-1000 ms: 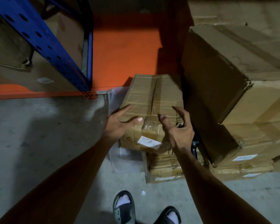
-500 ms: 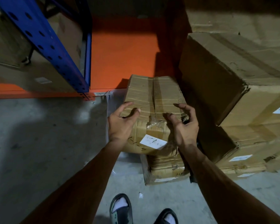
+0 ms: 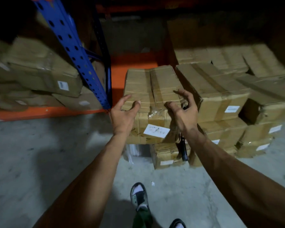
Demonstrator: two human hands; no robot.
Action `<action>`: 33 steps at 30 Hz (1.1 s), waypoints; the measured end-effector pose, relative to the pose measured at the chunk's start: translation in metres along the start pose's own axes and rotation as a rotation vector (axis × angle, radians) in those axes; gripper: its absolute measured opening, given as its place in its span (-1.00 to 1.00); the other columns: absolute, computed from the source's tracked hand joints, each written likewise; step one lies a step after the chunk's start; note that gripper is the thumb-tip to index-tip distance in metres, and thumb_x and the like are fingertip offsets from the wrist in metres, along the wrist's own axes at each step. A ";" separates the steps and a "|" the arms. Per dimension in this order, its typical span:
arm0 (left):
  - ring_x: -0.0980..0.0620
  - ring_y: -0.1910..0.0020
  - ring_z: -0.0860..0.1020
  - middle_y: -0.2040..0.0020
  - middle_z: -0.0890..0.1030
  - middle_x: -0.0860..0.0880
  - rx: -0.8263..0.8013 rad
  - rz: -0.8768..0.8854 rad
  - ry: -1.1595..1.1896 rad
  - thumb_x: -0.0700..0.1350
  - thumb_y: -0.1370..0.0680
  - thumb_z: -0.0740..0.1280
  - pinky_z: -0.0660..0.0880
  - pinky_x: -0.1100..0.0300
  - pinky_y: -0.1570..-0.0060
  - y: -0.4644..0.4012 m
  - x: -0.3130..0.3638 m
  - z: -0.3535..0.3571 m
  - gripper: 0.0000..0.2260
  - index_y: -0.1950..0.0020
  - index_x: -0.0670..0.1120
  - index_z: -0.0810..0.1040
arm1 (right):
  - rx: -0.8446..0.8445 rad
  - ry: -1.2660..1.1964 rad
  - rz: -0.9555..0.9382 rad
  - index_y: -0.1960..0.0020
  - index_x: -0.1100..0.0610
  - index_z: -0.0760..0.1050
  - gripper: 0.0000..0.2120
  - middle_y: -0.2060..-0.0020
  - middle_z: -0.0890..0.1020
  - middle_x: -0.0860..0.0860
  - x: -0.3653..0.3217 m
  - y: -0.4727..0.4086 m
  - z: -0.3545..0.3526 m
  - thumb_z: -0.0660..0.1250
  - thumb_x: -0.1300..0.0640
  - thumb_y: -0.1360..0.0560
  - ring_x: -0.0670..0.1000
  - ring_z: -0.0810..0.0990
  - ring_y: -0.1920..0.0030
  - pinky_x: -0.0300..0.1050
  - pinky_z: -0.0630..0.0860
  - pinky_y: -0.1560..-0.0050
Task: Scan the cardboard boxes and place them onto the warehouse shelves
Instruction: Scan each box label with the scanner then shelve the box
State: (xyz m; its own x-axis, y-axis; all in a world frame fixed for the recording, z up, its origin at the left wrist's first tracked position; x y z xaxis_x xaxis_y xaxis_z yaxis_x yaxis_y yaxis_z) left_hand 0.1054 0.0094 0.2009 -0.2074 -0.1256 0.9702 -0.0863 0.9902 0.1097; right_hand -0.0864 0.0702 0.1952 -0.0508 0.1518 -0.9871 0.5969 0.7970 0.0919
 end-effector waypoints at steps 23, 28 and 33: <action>0.07 0.41 0.47 0.29 0.60 0.18 0.218 0.527 0.109 0.15 -0.38 0.51 0.49 0.08 0.31 0.147 0.409 -0.084 -0.77 -0.02 0.21 0.68 | 0.065 -0.142 -0.551 -0.08 -0.20 0.57 -0.67 0.02 0.64 -0.38 -0.406 0.092 -0.128 0.56 0.08 -0.40 0.00 0.63 -0.15 0.10 0.57 -0.20; 0.15 0.50 0.37 0.25 0.66 0.09 0.278 0.589 0.095 0.10 -0.42 0.51 0.39 0.28 0.45 0.089 0.446 -0.102 -0.76 -0.07 0.17 0.67 | 0.026 -0.184 -0.595 -0.10 -0.13 0.56 -0.67 -0.03 0.62 -0.30 -0.453 0.050 -0.081 0.55 0.11 -0.41 0.00 0.59 -0.19 0.03 0.54 -0.19; 0.12 0.55 0.31 0.36 0.53 0.14 0.243 0.557 0.075 0.11 -0.44 0.49 0.36 0.30 0.49 -0.005 0.456 -0.120 -0.79 -0.07 0.20 0.65 | -0.012 -0.162 -0.563 -0.08 -0.19 0.53 -0.64 -0.09 0.59 -0.27 -0.471 -0.012 -0.005 0.48 -0.04 -0.30 0.03 0.55 -0.20 0.09 0.52 -0.21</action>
State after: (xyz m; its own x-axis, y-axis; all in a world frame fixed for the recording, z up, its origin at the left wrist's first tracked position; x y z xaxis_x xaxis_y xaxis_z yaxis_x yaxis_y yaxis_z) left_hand 0.1282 -0.0455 0.6684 -0.2166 0.4205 0.8810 -0.2062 0.8624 -0.4623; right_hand -0.0741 -0.0082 0.6600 -0.2341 -0.3871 -0.8918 0.5045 0.7358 -0.4518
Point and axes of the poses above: each hand's wrist, its own y-axis away from the middle knuckle, its own z-axis out of the palm, x = y × z, the point moved 1 cm from there along -y, towards the middle knuckle
